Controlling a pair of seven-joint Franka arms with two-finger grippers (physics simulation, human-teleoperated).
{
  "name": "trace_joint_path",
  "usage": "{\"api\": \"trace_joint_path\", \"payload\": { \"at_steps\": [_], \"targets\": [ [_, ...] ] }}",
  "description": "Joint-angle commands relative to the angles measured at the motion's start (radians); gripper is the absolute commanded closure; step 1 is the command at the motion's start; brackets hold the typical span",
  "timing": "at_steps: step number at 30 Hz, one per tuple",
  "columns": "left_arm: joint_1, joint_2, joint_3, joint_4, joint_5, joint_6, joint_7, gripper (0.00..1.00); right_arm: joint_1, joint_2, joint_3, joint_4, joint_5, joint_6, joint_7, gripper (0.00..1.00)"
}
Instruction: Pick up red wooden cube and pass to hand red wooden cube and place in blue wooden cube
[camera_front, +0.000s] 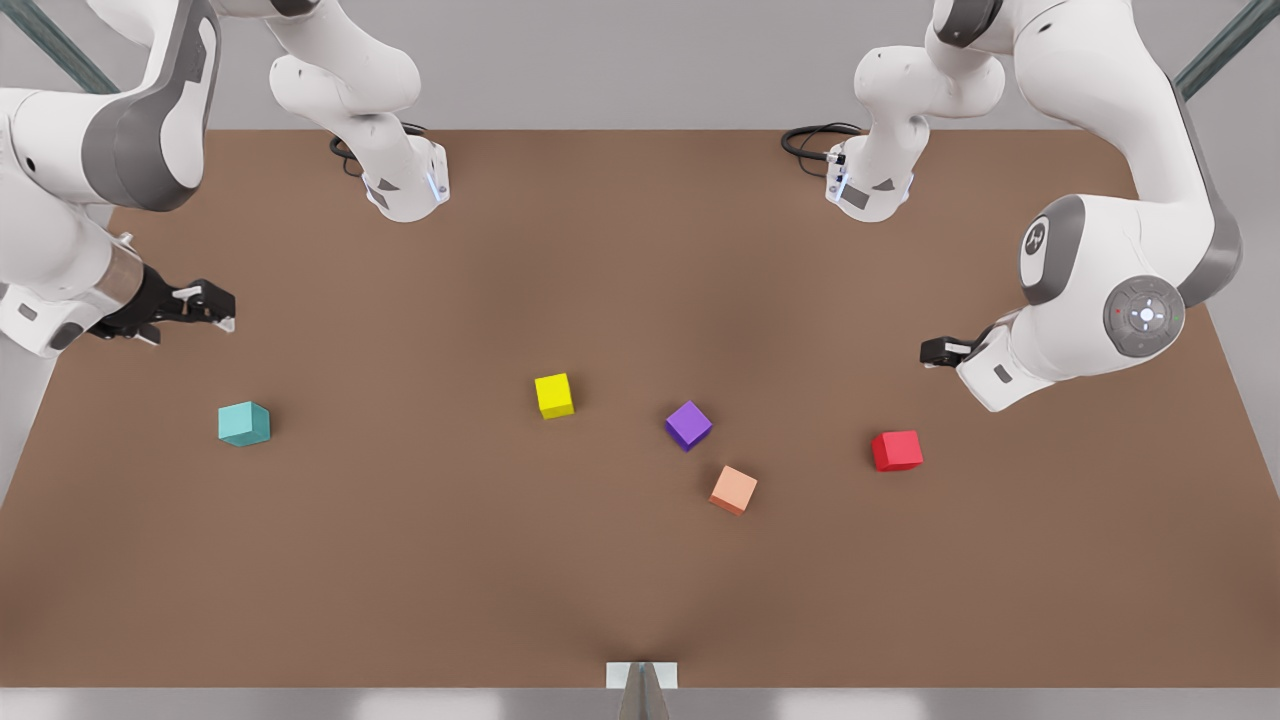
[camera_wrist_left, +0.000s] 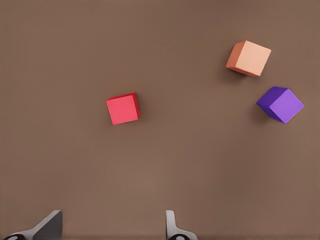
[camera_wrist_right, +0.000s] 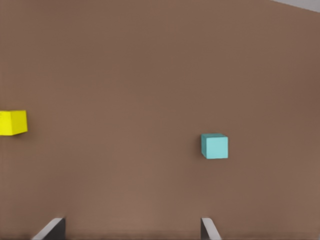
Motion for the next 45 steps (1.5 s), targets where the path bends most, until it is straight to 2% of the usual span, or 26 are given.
{"api": "trace_joint_path", "payload": {
  "at_steps": [1, 3, 5, 8, 9, 15, 24, 45],
  "targets": [
    [0.0, 0.0, 0.0, 0.0, 0.001, -0.001, 0.004, 0.0, 0.0, -0.001, -0.001, -0.002, 0.003, -0.025, -0.018, 0.0],
    [-0.002, 0.027, 0.0, 0.007, 0.001, 0.007, 0.001, 0.0, 0.002, 0.0, -0.001, -0.002, -0.004, -0.026, -0.029, 0.0],
    [0.002, 0.154, -0.002, 0.042, 0.01, 0.024, -0.005, 0.0, 0.0, 0.008, -0.001, -0.002, 0.004, -0.016, -0.031, 0.0],
    [0.002, 0.341, 0.0, 0.06, 0.007, 0.29, -0.17, 0.0, 0.0, 0.032, -0.001, -0.002, 0.019, 0.009, -0.034, 0.0],
    [0.002, 0.366, 0.0, 0.054, 0.004, 0.382, -0.218, 0.0, 0.0, 0.035, -0.001, -0.002, 0.016, 0.015, -0.034, 0.0],
    [0.003, 0.363, 0.044, -0.151, 0.001, 0.608, -0.292, 0.0, -0.001, 0.06, -0.002, 0.0, 0.007, 0.056, -0.034, 0.0],
    [0.014, 0.349, 0.051, -0.242, 0.0, 0.614, -0.318, 0.0, -0.004, 0.062, -0.005, -0.003, 0.015, 0.061, -0.034, 0.0],
    [0.009, 0.422, 0.049, -0.276, 0.0, 0.699, -0.169, 0.0, -0.023, 0.069, -0.005, -0.006, 0.019, 0.056, -0.037, 0.0]
  ]
}}
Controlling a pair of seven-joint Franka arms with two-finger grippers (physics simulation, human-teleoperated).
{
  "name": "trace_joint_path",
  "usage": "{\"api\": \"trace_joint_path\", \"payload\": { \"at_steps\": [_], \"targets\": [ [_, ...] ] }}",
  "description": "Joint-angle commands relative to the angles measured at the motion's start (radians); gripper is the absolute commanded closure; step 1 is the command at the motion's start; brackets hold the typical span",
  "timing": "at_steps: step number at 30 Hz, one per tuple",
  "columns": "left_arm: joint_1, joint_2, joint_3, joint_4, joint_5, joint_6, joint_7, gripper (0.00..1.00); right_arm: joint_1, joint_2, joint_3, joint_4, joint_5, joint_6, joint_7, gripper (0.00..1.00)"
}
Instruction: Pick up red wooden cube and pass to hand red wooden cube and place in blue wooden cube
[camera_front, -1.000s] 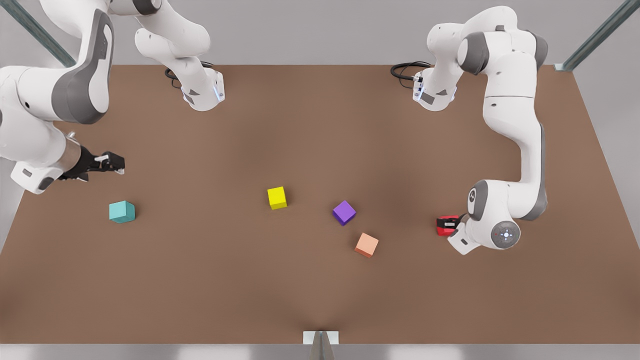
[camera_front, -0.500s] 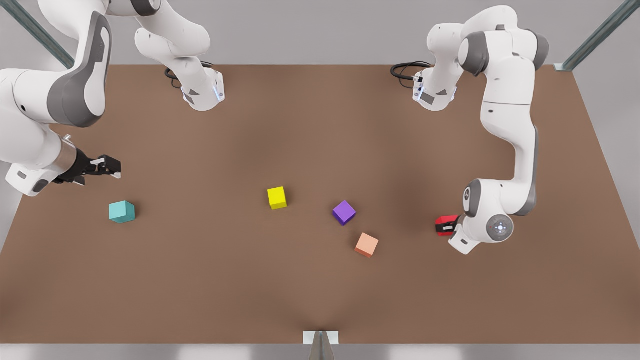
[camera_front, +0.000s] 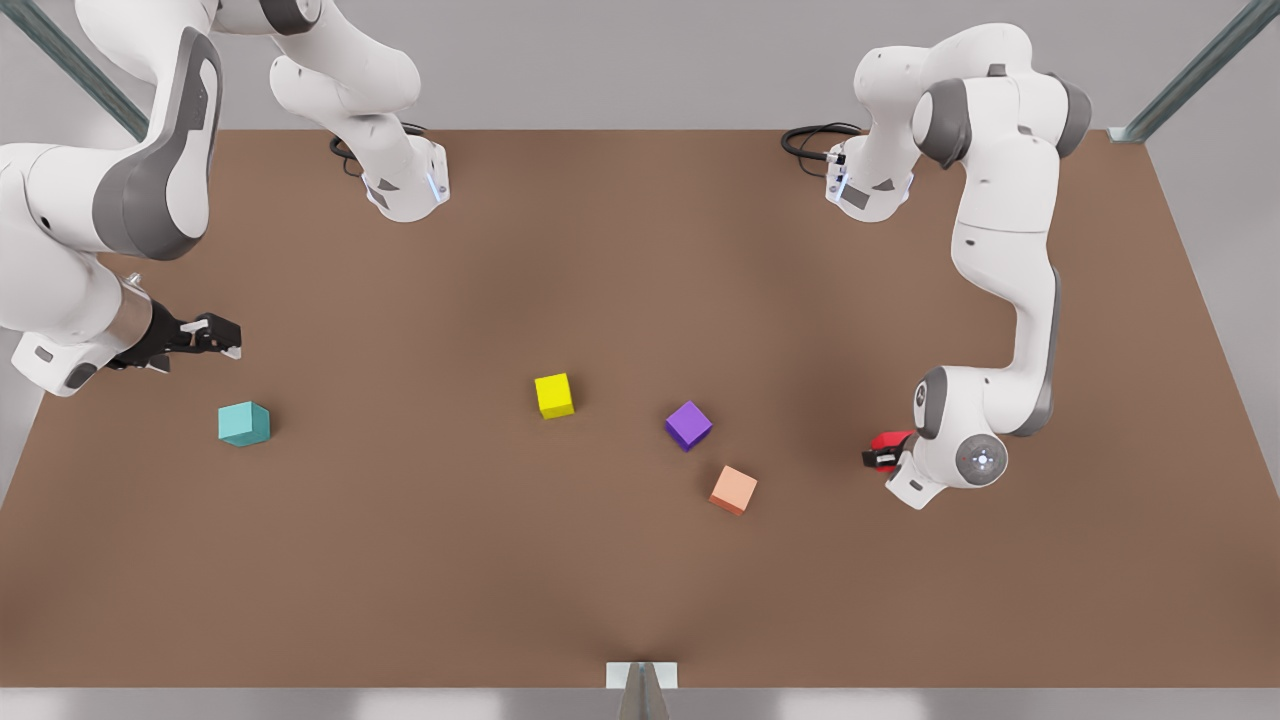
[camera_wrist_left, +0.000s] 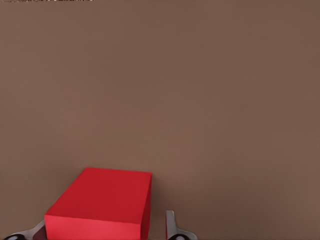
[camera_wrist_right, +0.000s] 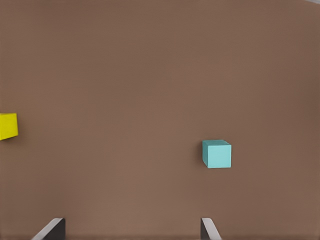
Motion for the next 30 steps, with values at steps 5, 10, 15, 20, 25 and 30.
{"api": "trace_joint_path", "payload": {
  "at_steps": [5, 10, 15, 20, 25, 30],
  "targets": [
    [0.0, 0.015, 0.0, 0.0, 0.001, 0.038, 0.039, 0.0, 0.0, -0.001, 0.0, 0.0, 0.002, -0.003, -0.005, 0.0],
    [0.0, 0.018, 0.0, 0.0, 0.001, 0.044, 0.039, 0.26, 0.0, 0.004, 0.0, 0.0, 0.002, -0.005, -0.011, 0.0],
    [-0.001, 0.026, -0.021, 0.066, -0.15, -0.014, 0.016, 0.29, 0.0, 0.004, 0.0, 0.0, 0.002, -0.005, -0.011, 0.0],
    [0.019, 0.024, -0.205, 0.27, -0.697, -0.334, 0.018, 0.28, 0.0, 0.092, 0.004, 0.013, 0.248, 0.007, -0.117, 0.0],
    [-0.076, 0.231, -0.643, 0.485, -0.823, 0.175, 0.024, 0.28, -0.014, 0.46, 0.015, 0.115, 0.945, 0.004, -0.698, 0.0],
    [-0.089, 0.385, -0.701, 0.678, -0.919, 0.175, 0.203, 0.28, -0.015, 0.547, 0.036, 0.185, 1.085, -0.014, -1.147, 0.0]
  ]
}}
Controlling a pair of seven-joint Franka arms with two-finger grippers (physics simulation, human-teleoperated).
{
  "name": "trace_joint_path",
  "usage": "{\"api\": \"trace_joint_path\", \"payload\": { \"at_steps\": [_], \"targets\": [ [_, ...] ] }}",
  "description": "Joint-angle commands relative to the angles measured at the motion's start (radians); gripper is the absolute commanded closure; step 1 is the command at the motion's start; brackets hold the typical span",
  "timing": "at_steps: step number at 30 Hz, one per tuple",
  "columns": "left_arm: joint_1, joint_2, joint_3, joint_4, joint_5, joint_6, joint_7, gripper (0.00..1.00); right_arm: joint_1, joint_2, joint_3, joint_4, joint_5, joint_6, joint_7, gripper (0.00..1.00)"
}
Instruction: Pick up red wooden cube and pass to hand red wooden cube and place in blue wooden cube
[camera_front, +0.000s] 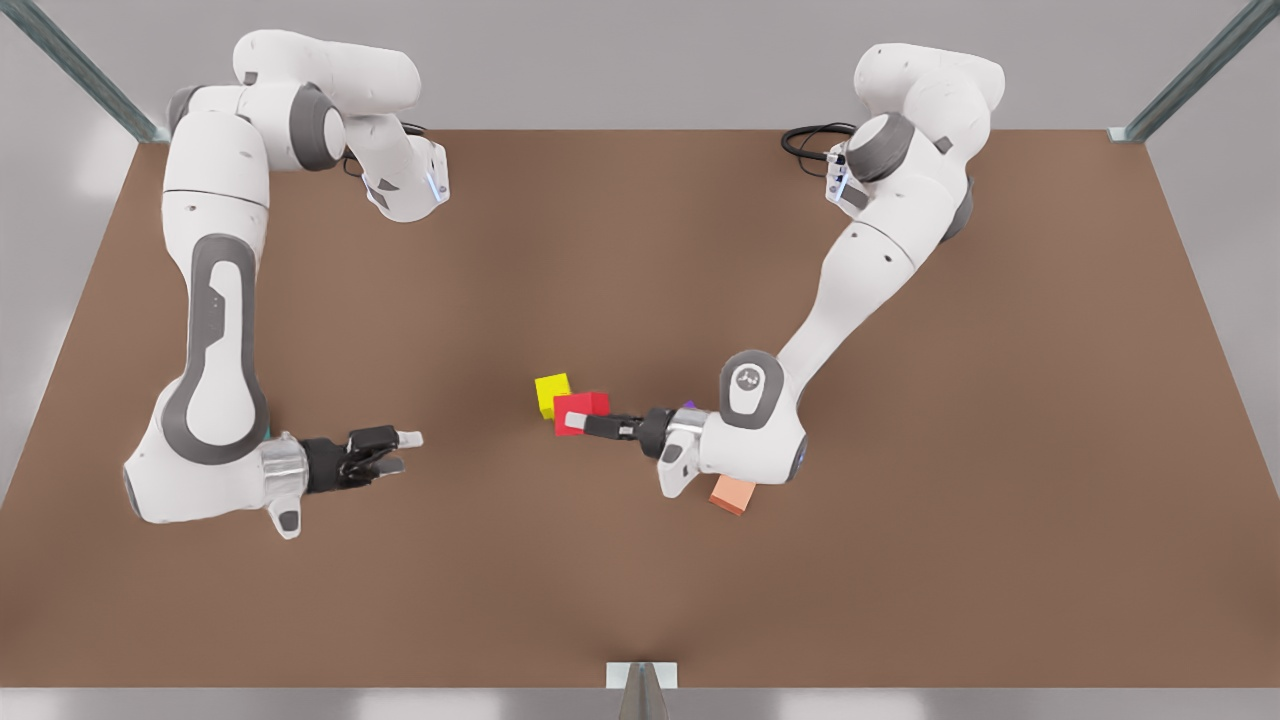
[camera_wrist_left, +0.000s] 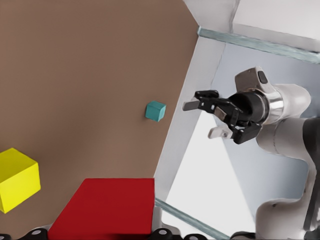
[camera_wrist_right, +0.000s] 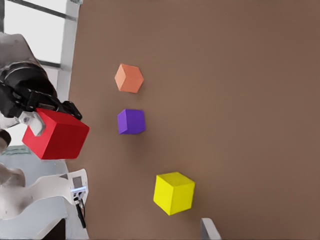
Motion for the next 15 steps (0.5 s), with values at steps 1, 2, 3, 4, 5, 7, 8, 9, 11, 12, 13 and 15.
{"api": "trace_joint_path", "payload": {
  "at_steps": [1, 2, 3, 4, 5, 7, 8, 9, 11, 12, 13, 15],
  "targets": [
    [0.012, 0.006, -0.005, 0.005, -0.077, 0.105, 0.18, 0.28, -0.001, 0.014, 0.003, 0.0, 0.132, -0.021, -0.931, 0.0],
    [0.015, 0.01, -0.005, 0.005, -0.086, 0.105, 0.209, 0.28, -0.001, 0.04, 0.003, 0.006, 0.141, -0.019, -1.113, 0.0],
    [0.019, 0.01, -0.005, 0.001, -0.104, 0.105, 0.231, 0.28, -0.001, 0.051, 0.003, 0.006, 0.15, -0.01, -1.228, 0.0],
    [0.033, 0.009, -0.005, -0.004, -0.113, 0.105, 0.234, 0.28, -0.002, 0.054, 0.003, 0.006, 0.182, -0.01, -1.301, 0.0],
    [0.041, 0.007, -0.006, -0.015, -0.118, 0.105, 0.261, 0.28, -0.004, 0.063, 0.003, 0.007, 0.22, -0.01, -1.37, 0.0],
    [0.061, 0.007, -0.006, -0.059, -0.118, 0.102, 0.398, 0.28, 0.001, 0.081, 0.005, 0.01, 0.306, -0.008, -1.494, 0.0],
    [0.073, 0.002, -0.008, -0.088, -0.118, 0.099, 0.499, 0.27, 0.001, 0.094, 0.034, 0.01, 0.336, -0.008, -1.539, 0.0],
    [0.076, 0.002, -0.008, -0.091, -0.118, 0.099, 0.514, 0.27, 0.002, 0.112, 0.059, 0.009, 0.379, 0.008, -1.582, 0.0],
    [0.078, 0.002, -0.01, -0.091, -0.118, 0.099, 0.516, 0.27, 0.03, 0.115, 0.063, 0.006, 0.421, 0.03, -1.605, 0.0],
    [0.078, 0.002, -0.008, -0.091, -0.118, 0.1, 0.517, 0.27, 0.042, 0.12, 0.069, -0.002, 0.423, 0.03, -1.605, 0.0],
    [0.078, 0.002, -0.008, -0.091, -0.116, 0.1, 0.589, 0.22, 0.051, 0.12, 0.069, -0.005, 0.429, 0.033, -1.603, 0.0],
    [0.078, 0.002, -0.01, -0.096, -0.133, 0.1, 0.61, 0.31, 0.065, 0.132, 0.071, -0.008, 0.449, 0.035, -1.602, 0.0]
  ]
}}
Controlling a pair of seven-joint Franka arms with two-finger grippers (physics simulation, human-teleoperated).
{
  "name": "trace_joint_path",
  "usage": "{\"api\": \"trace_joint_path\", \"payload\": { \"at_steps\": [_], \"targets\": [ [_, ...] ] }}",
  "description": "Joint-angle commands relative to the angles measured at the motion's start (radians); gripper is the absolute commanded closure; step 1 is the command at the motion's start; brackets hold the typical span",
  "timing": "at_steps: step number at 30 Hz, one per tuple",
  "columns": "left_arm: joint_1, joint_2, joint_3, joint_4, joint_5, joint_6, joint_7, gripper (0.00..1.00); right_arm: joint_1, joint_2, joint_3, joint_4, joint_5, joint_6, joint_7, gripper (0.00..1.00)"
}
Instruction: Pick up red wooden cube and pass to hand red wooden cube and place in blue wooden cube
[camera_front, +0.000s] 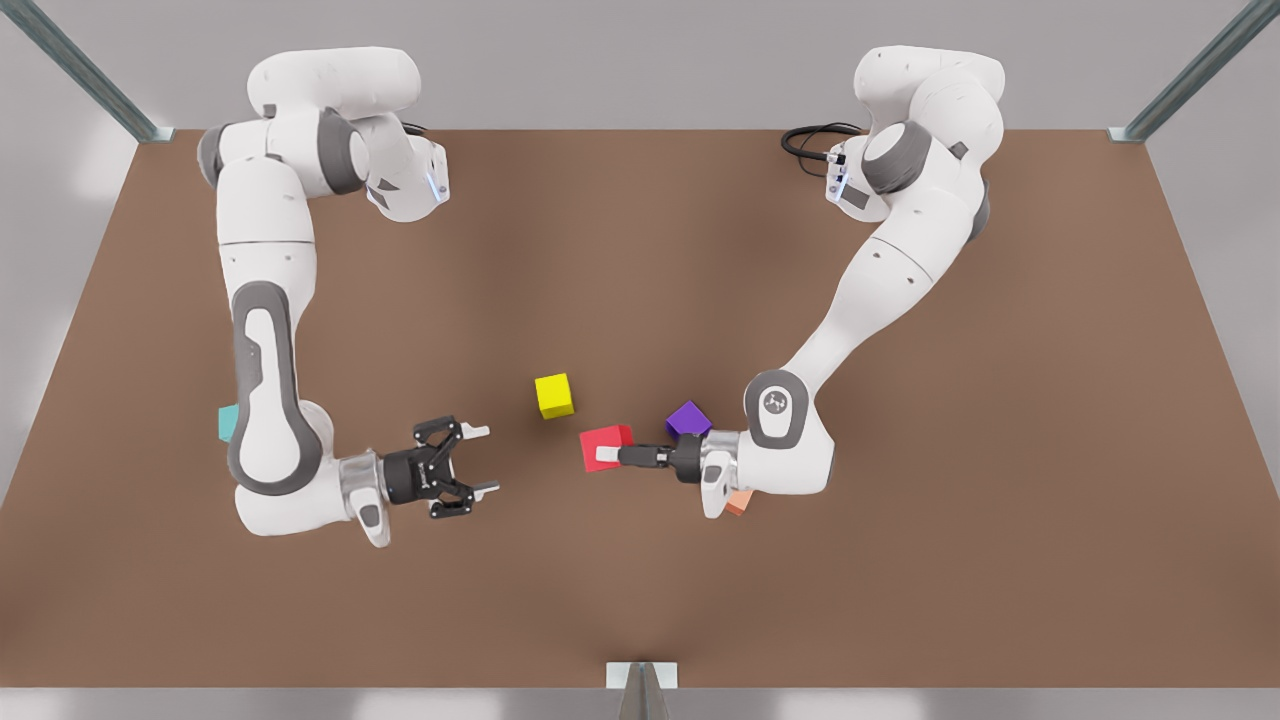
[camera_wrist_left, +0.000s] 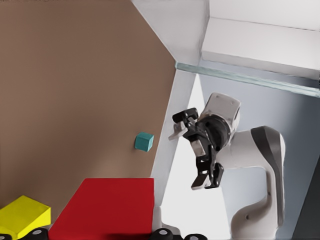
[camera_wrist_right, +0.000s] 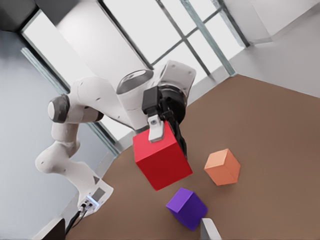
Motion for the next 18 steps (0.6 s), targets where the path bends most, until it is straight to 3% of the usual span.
{"api": "trace_joint_path", "payload": {
  "at_steps": [1, 9, 18],
  "targets": [
    [0.0, -0.002, 0.0, -0.001, -0.03, 0.008, 0.357, 0.32, 0.014, 0.006, 0.001, -0.001, 0.055, 0.014, -0.755, 0.0],
    [-0.001, -0.002, -0.001, -0.006, -0.059, 0.008, 0.348, 0.32, 0.078, 0.066, 0.001, 0.041, 0.151, 0.105, -0.73, 0.0],
    [0.0, -0.002, -0.001, -0.015, -0.102, 0.008, 0.349, 0.31, 0.08, 0.079, 0.066, 0.022, 0.161, 0.123, -0.724, 0.0]
  ]
}}
